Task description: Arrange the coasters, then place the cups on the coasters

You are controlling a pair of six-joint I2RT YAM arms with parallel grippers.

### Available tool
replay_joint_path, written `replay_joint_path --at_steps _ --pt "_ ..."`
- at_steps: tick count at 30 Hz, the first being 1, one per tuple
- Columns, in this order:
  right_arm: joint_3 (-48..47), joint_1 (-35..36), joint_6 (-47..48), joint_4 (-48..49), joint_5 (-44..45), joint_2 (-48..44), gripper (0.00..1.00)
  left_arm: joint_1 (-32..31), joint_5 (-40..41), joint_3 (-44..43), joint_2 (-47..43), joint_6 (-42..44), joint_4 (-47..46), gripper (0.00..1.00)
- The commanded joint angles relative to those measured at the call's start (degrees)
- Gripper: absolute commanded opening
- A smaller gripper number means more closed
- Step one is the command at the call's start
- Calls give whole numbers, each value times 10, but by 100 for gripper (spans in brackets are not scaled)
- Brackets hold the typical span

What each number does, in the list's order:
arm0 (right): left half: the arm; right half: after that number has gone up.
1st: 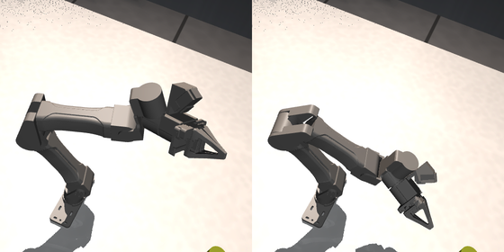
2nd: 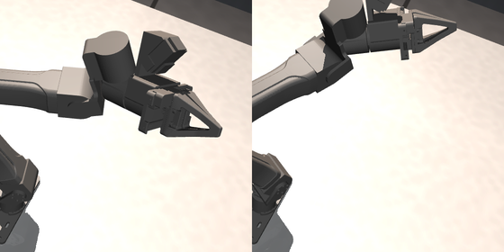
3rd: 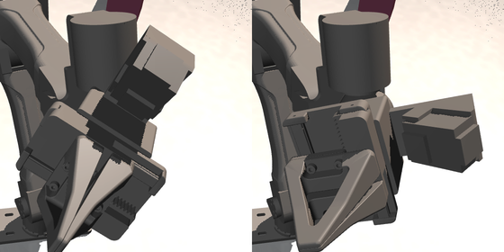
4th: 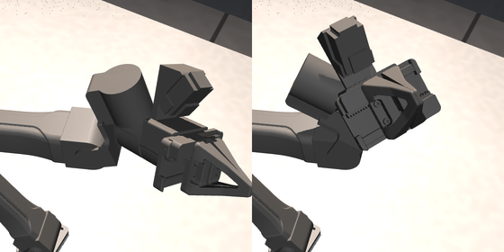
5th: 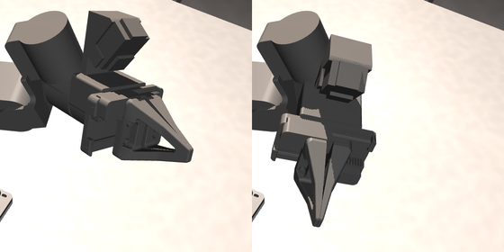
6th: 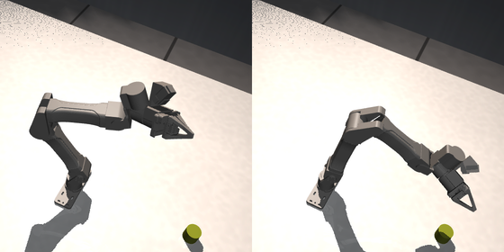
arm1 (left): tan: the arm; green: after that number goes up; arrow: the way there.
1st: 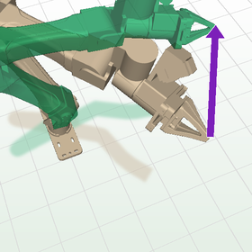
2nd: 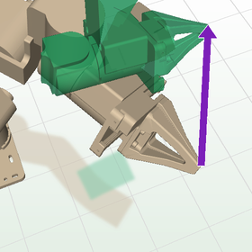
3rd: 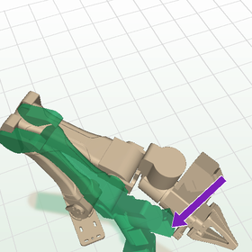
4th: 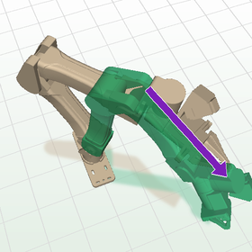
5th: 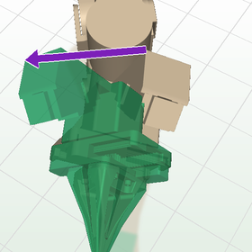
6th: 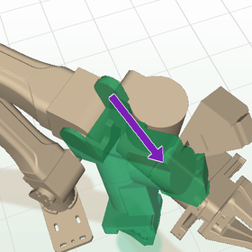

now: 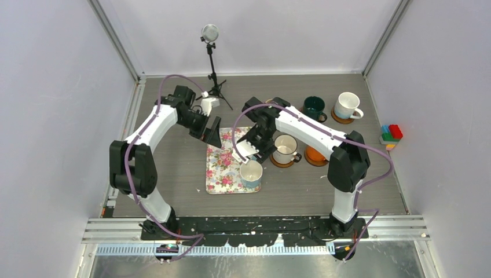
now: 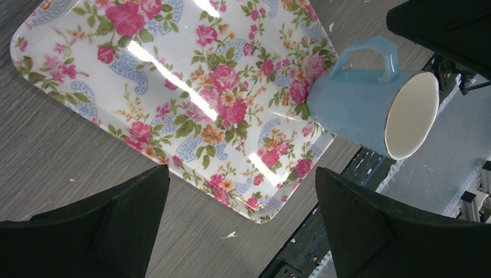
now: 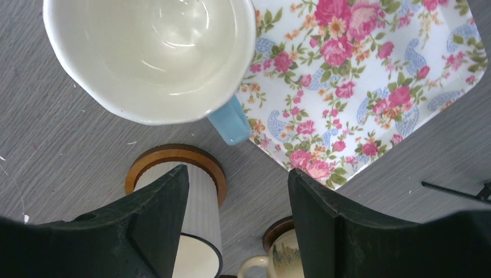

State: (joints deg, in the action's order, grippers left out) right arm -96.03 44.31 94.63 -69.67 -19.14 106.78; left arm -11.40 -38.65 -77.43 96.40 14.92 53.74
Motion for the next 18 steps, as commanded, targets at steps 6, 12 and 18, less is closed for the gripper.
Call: replay_joint_path --at_steps 6,12,18 --pt "24 21 68 9 2 -5 68 15 -12 7 -40 -7 7 100" --pt "40 34 83 13 21 -6 68 19 -5 12 -48 -4 9 100" --pt "46 43 74 12 23 -7 64 23 4 19 -53 0 6 100"
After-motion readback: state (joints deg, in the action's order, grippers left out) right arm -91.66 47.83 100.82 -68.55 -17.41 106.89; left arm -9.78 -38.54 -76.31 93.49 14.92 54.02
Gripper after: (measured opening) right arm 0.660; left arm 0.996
